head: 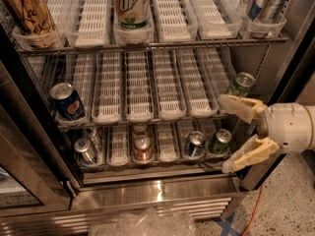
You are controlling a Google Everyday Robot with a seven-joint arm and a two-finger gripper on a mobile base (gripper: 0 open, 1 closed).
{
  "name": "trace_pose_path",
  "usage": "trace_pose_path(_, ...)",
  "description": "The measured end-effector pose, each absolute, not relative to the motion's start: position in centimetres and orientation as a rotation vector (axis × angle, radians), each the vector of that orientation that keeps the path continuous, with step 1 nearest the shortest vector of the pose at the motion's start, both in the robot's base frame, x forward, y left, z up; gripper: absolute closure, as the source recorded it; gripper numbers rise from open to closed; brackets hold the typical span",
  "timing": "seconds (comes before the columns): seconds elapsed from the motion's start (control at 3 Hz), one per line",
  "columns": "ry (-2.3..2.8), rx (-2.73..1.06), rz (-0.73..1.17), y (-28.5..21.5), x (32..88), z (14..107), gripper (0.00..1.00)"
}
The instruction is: Pick redbull can from bottom shelf of fridge
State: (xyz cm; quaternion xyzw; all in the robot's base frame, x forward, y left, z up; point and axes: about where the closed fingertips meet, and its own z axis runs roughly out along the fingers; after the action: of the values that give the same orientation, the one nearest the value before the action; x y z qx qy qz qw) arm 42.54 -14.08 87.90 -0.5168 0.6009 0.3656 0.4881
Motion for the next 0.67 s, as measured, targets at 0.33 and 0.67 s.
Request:
trace_pose_path(0.33, 1.365, -1.209, 0.968, -11.89, 41.98, 90.62, 0.00)
trace_pose_path(0.67, 1.365, -1.210, 0.970, -11.80, 41.98, 90.58, 0.00)
